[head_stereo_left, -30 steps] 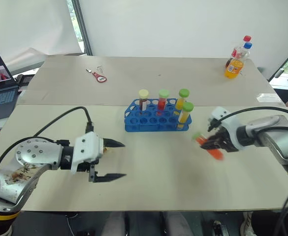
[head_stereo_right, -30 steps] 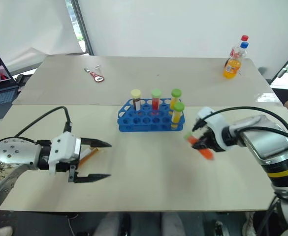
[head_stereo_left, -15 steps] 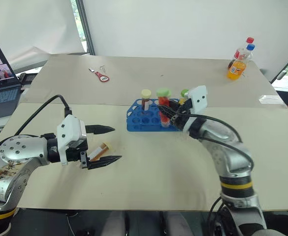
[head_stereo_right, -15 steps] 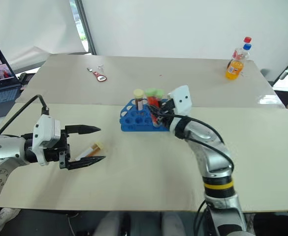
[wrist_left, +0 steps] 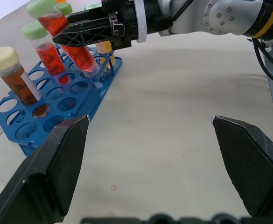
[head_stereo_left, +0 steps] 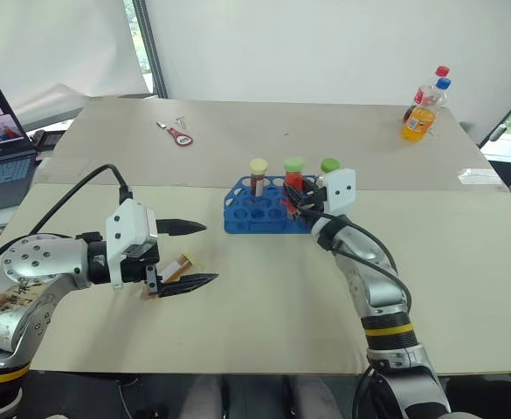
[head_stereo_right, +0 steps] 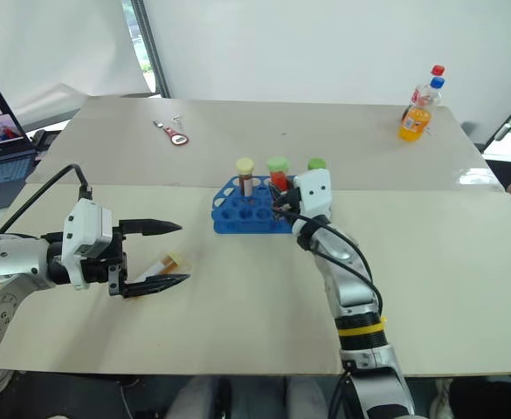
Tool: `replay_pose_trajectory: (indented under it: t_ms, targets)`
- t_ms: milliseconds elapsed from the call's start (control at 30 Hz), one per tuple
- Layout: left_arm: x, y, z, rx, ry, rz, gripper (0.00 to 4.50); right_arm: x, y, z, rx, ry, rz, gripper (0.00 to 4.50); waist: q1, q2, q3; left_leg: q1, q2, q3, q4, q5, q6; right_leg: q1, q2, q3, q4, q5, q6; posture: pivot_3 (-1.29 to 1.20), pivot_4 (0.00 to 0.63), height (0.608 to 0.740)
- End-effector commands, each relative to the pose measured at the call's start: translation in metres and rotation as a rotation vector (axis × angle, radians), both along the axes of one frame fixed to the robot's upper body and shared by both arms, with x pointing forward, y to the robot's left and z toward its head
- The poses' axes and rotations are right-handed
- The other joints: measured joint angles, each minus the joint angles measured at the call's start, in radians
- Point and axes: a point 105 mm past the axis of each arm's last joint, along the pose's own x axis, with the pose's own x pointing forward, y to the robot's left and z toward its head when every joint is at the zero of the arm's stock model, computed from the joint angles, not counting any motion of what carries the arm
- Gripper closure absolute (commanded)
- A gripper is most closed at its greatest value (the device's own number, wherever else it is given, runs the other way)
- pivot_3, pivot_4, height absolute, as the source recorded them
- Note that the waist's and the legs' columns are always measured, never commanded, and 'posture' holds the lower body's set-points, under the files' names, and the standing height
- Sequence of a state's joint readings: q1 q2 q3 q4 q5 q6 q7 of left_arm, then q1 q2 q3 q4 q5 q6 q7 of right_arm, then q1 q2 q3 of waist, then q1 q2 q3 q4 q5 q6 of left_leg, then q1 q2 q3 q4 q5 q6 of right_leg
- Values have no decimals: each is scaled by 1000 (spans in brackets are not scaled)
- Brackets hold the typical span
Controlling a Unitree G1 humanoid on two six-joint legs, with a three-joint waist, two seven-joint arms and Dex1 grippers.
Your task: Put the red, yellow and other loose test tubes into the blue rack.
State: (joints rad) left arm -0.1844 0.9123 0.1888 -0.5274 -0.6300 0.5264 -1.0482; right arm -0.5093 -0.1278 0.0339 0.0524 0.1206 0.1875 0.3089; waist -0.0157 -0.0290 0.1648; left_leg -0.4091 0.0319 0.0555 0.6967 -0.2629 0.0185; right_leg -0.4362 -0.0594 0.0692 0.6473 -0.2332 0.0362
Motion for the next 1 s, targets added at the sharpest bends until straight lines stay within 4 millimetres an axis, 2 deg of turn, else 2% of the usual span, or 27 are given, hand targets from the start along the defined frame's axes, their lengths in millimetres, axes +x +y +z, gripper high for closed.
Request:
replay_pose_trajectory:
  t_ms: [33, 500, 567, 667, 733, 900, 1000]
  targets:
    - [0, -2, 5, 1, -23, -6, 0, 3, -1, 1, -5, -22, -33, 3520, 0, 0, 0, 0, 0, 0, 0, 0, 0, 0, 0, 0, 0, 0, 0, 0, 150, 733]
    - [10, -7, 9, -49, -20, 52, 0, 5, 0, -12, 103, -17, -94, 3521, -8, 0, 0, 2, 0, 0, 0, 0, 0, 1, 0, 0, 0, 0, 0, 0, 150, 733]
    - [18, -9, 9, -54, -11, 105, 0, 1, -1, -12, 92, -36, -83, 2497, -5, 0, 0, 2, 0, -1, -1, 0, 0, 1, 0, 0, 0, 0, 0, 0, 150, 733]
    - [23, -8, 10, -48, 0, 140, 0, -2, -6, -15, 48, -32, -95, 1461, -6, 0, 0, 2, 0, -1, -1, 0, 0, 1, 0, 0, 0, 0, 0, 0, 150, 733]
    - [26, -3, 8, 25, 10, 186, 0, -8, -11, -17, 7, -30, -85, 796, -8, 0, 0, 1, 0, -2, -1, 0, 0, 0, 0, 0, 0, 0, 0, 0, 150, 733]
    - [30, 16, 10, 166, 28, 277, 0, -32, -25, -19, -99, -15, -31, 796, -8, 0, 0, 0, 0, -3, -2, 0, 0, -1, 0, 0, 0, 0, 0, 0, 150, 733]
    - [26, 31, 6, 262, 104, 326, 0, -54, -26, -9, -150, 5, 92, 796, -9, 0, 0, 0, 0, -3, -2, 0, 0, -1, 0, 1, 0, 0, 0, 0, 150, 733]
